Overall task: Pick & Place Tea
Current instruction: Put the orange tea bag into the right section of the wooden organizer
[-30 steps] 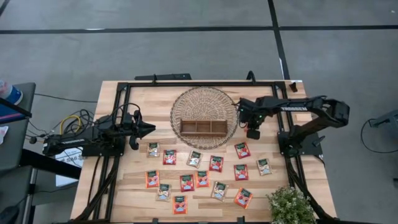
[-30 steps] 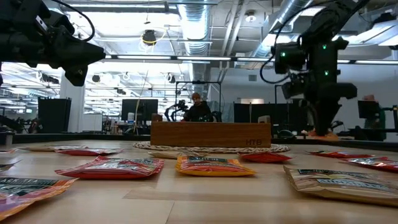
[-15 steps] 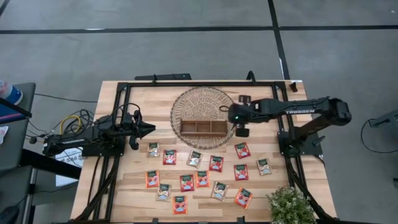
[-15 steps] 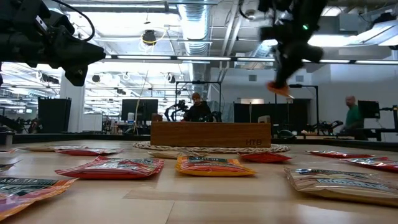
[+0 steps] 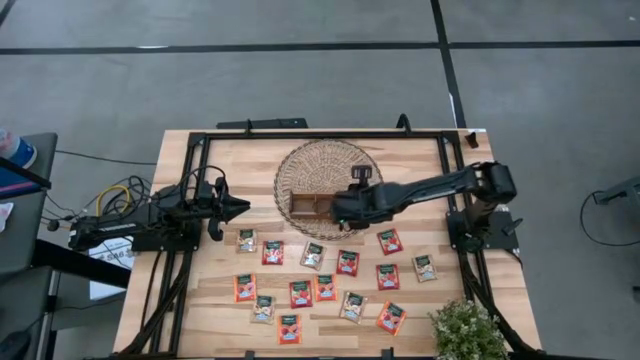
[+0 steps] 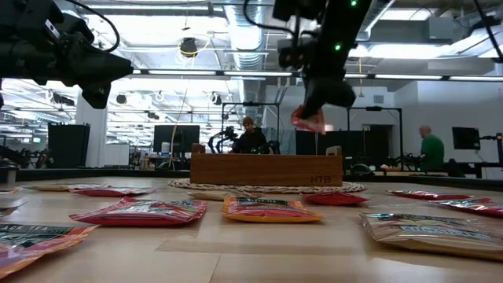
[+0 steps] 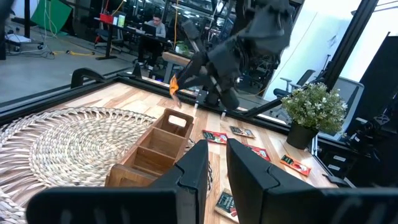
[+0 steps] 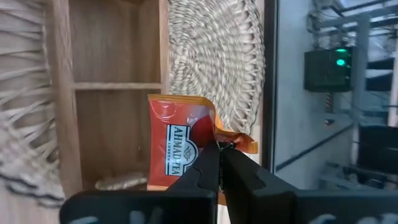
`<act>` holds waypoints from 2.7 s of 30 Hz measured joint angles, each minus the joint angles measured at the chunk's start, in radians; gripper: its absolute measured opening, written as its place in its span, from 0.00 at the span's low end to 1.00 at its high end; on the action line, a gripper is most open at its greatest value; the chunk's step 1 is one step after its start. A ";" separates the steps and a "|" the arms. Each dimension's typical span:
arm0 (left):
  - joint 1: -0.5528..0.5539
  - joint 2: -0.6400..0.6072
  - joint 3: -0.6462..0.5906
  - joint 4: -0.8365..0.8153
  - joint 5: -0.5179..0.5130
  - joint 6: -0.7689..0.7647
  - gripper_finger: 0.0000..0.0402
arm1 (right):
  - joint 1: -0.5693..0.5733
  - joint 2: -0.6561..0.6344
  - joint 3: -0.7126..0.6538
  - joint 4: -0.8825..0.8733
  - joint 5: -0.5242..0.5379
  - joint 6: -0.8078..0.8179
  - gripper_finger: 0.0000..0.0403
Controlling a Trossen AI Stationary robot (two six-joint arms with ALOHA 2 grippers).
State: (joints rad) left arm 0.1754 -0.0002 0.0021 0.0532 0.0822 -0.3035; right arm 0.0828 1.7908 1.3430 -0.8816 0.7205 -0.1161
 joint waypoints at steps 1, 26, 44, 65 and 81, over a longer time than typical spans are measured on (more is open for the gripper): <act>0.000 0.000 0.000 0.000 0.000 0.000 0.13 | 0.004 0.015 0.007 0.003 0.011 0.013 0.00; 0.000 0.000 0.000 -0.001 -0.001 0.028 0.13 | 0.042 0.178 0.012 -0.050 0.097 0.108 0.00; 0.000 0.000 0.000 -0.005 -0.008 0.027 0.13 | 0.048 0.187 0.014 -0.061 0.133 0.143 0.01; 0.000 0.000 0.000 -0.005 -0.008 0.027 0.13 | 0.029 0.195 0.014 -0.100 0.108 0.116 0.01; 0.000 0.000 0.000 -0.005 -0.008 0.027 0.13 | 0.026 0.195 0.014 -0.077 0.064 0.117 0.16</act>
State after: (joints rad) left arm 0.1757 -0.0002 0.0021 0.0479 0.0746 -0.2768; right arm 0.1085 1.9854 1.3567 -0.9585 0.7849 0.0006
